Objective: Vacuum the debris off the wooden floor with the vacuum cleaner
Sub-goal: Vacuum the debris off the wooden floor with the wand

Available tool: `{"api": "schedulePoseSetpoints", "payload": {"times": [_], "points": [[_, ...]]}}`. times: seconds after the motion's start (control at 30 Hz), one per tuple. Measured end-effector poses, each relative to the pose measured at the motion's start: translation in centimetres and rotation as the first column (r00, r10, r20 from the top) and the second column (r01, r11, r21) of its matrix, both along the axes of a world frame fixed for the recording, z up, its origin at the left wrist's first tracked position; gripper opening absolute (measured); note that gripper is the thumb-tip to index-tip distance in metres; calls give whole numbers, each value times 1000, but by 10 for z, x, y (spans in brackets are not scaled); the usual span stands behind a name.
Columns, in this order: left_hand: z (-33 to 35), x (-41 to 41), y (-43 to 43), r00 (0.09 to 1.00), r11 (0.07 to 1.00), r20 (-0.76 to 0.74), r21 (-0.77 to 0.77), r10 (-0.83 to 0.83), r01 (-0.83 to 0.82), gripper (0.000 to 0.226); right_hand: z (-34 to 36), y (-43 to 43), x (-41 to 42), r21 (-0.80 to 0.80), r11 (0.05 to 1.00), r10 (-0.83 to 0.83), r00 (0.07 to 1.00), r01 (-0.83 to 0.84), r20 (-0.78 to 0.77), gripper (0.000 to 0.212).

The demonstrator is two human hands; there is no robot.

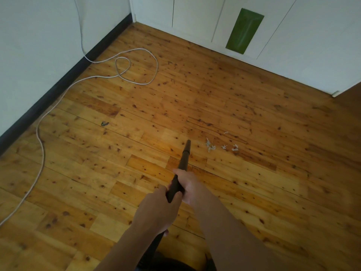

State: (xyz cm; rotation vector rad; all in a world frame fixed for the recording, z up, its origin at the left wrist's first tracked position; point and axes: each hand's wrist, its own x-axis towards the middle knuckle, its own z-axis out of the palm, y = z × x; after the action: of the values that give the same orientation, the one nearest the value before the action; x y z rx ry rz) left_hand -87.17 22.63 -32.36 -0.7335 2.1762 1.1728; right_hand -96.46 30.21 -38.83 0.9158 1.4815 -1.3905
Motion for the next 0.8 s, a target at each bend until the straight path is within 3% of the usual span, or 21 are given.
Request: {"api": "schedulePoseSetpoints", "payload": {"times": [0.8], "points": [[4,29,19,1000,1000,-18,-15,-5,5,32,3,14,30,-57,998,12,1000,-11,18,32]]}}
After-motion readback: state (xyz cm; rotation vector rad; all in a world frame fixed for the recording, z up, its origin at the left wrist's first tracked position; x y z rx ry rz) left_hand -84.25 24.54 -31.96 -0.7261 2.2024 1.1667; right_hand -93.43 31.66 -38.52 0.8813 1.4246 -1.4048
